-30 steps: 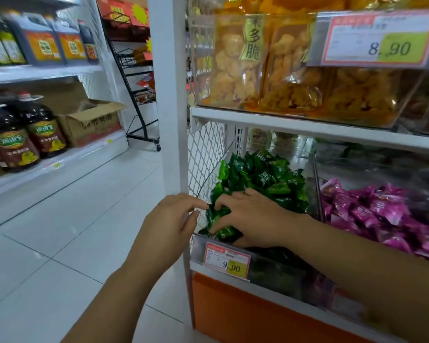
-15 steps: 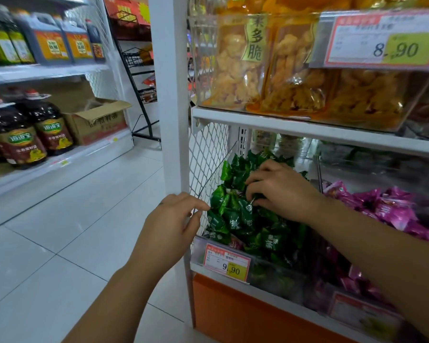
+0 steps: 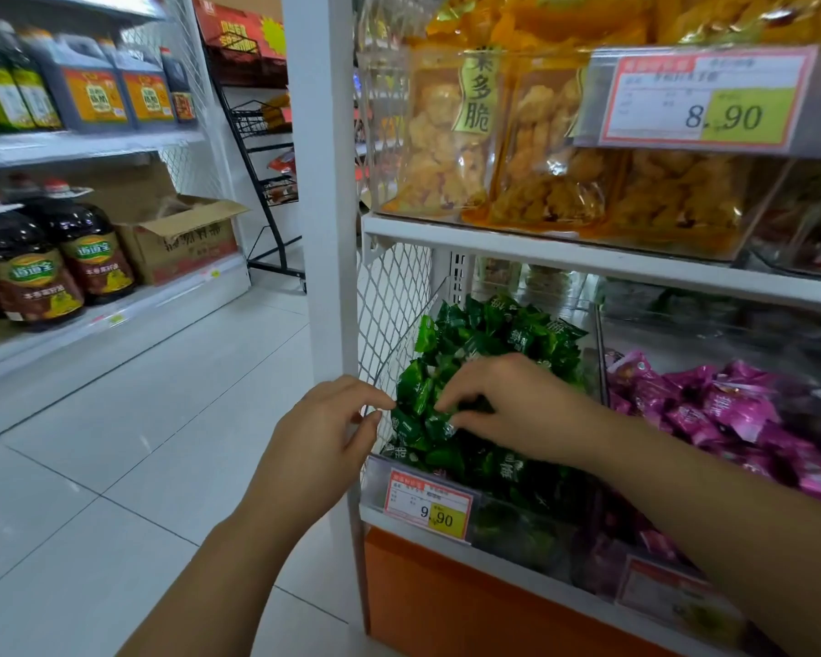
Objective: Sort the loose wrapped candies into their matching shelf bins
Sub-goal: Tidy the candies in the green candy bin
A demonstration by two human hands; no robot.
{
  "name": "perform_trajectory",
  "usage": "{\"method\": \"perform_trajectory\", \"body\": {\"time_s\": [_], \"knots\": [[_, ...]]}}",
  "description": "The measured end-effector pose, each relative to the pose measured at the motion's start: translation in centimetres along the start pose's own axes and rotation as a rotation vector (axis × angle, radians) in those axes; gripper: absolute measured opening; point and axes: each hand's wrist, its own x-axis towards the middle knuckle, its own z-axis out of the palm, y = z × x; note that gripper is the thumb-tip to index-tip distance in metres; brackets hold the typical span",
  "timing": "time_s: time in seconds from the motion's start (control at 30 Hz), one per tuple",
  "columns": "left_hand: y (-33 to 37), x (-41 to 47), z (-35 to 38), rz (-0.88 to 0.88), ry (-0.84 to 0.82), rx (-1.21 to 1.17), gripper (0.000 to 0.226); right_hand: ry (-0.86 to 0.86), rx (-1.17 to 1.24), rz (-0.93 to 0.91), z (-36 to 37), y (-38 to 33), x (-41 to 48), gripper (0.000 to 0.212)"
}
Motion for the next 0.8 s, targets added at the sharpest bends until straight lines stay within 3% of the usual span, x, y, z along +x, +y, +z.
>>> {"method": "perform_trajectory", "body": {"time_s": [0.13,0.2,0.47,0.7,0.8], "knots": [[0.0,0.1,0.1,-0.008,0.001,-0.008,0.023,-0.400,0.146,0.064,1.5,-1.1,0.4,0.025],[-0.1,0.0,0.1,0.001,-0.001,-0.009,0.024,-0.493,0.112,0.094,1.9,-0.8,0.9,0.032],[-0.3,0.2,0.0,0.017,-0.011,0.003,0.026,-0.464,0.309,0.298,1.5,2.0,1.8,0.049],[-0.2,0.1,0.1,0.022,-0.007,0.003,0.025,-0.441,0.217,0.234,1.3,1.2,1.7,0.040],[-0.2,0.2,0.1,0.024,-0.005,0.009,0.024,-0.609,0.146,0.234,1.1,0.4,1.7,0.090]]}}
